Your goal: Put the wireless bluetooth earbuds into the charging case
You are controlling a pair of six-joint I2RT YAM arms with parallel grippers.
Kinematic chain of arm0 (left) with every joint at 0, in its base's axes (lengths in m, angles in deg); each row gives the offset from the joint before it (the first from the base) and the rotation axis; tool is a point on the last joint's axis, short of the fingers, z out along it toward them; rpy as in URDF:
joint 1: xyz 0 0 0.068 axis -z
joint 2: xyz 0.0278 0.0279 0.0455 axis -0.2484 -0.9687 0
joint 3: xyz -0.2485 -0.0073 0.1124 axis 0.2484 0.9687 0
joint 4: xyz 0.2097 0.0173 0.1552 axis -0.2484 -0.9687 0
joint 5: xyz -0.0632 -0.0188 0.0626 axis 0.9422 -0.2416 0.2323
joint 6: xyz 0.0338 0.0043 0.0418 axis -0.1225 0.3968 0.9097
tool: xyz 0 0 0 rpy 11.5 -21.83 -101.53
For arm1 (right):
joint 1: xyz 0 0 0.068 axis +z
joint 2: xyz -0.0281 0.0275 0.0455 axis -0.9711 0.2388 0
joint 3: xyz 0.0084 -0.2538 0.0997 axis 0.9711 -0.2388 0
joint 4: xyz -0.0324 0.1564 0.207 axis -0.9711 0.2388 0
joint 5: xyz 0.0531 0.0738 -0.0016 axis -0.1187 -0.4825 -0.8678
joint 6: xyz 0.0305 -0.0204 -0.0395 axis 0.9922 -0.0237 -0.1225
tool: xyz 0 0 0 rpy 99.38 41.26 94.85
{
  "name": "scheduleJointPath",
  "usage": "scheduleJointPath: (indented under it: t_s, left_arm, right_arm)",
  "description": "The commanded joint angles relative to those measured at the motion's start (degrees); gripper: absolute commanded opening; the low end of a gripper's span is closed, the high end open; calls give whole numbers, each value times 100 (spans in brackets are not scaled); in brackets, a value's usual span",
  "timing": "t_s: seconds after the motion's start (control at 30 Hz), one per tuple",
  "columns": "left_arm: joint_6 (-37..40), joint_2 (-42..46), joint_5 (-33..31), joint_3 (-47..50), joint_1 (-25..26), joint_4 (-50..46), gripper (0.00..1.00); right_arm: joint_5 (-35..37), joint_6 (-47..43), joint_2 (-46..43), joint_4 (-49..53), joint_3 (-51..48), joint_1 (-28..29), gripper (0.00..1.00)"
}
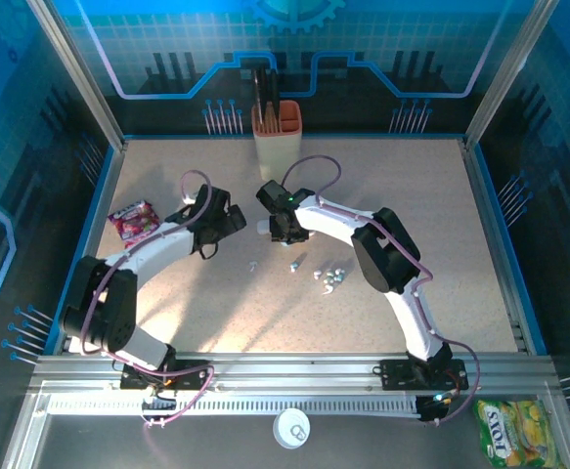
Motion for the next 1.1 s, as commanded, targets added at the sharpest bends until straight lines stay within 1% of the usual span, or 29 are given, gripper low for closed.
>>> scheduleJointPath:
  t_s: [0.0,0.1,0.2,0.33,0.43,0.57,0.73,0.8,0.87,0.93,1.0,1.07]
  left_arm:
    - [350,439,477,440,-25,897,99]
    - [472,559,728,523,-31,1013,99]
    - [549,456,916,279,-42,705,99]
    - [514,413,977,155,-42,527,99]
    - [475,415,969,142,-48,488,99]
    - [442,400,952,146,-34,425,99]
    - [436,360,977,145,-33,439,99]
    - [446,364,988,159,-33,441,99]
    - [486,372,1019,158,-33,395,99]
    - [518,398,1032,177,-33,324,99]
    - [561,464,1014,229,-19,268,99]
    - [589,559,967,332,18,264,99]
  right_arm:
    - [-104,-109,-303,-189,-166,-49,39]
    - [-255,-583,-689,-706,-617,-26,39]
    - [-276,-604,-1028,-978,-1139,-50,38]
    - [-327,-269,-1350,-813,-1745,-80,38]
    - [-166,-33,-1589,-559,-2134,-23,38]
    - [-106,69,-2168,-520,-2743,113,37]
    - [86,152,-2509,23,-2939,530,38]
    - [12,265,-2546,77,-3052,715,38]
    - [-154,404,-2513,82,-3136,873,38]
    - [-88,520,-2444,229,-3091,1063,38]
    - [-97,582,-2364,380,-3012,1176,38]
    - [-265,676,-2303,372,-3045,1252,39]
